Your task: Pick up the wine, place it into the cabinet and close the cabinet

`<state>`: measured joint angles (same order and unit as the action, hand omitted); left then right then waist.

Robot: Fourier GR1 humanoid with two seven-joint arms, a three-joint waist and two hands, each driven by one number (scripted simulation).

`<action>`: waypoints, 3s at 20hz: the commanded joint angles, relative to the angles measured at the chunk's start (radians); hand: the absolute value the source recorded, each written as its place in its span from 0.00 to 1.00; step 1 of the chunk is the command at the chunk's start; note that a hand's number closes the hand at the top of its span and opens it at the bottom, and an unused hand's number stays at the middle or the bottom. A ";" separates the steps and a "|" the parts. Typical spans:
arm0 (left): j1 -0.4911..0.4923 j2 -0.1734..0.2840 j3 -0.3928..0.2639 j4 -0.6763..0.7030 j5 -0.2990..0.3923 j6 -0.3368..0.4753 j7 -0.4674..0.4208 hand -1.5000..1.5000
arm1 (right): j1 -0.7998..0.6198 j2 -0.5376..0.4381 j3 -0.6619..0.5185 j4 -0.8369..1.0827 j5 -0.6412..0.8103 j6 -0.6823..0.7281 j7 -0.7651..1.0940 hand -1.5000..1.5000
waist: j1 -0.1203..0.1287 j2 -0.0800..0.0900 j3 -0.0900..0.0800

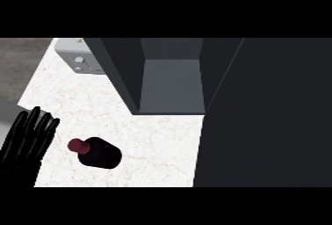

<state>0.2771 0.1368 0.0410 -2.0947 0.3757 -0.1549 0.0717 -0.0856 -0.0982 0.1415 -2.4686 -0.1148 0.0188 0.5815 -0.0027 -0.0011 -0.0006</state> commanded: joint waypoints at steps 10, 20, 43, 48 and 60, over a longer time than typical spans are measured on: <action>-0.142 0.035 0.099 0.493 -0.048 -0.158 -0.210 0.00 | 0.064 0.026 0.021 -0.077 -0.010 0.016 -0.003 0.00 | -0.004 0.001 0.000; -0.199 0.026 0.097 0.822 -0.170 -0.239 -0.451 0.00 | -0.032 -0.001 -0.068 -0.078 -0.074 0.021 0.078 0.00 | 0.000 0.001 0.000; -0.447 0.010 0.109 1.549 -0.278 -0.396 -0.885 0.00 | 0.079 0.034 -0.007 -0.096 -0.028 0.077 -0.019 0.00 | -0.009 0.002 0.000; -0.454 -0.015 0.094 1.560 -0.283 -0.376 -0.924 0.00 | 0.015 0.043 -0.028 -0.062 -0.022 0.056 0.010 0.00 | -0.004 0.002 0.000; -0.503 -0.035 0.090 1.589 -0.282 -0.313 -1.000 0.00 | -0.009 0.058 -0.040 -0.030 -0.044 0.063 0.018 0.00 | -0.005 0.002 0.000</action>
<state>-0.2130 0.1384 0.1322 -0.5320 0.0932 -0.4285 -0.8247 -0.1128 -0.0554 0.1009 -2.4608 -0.0999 0.0849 0.5937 -0.0041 -0.0033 0.0099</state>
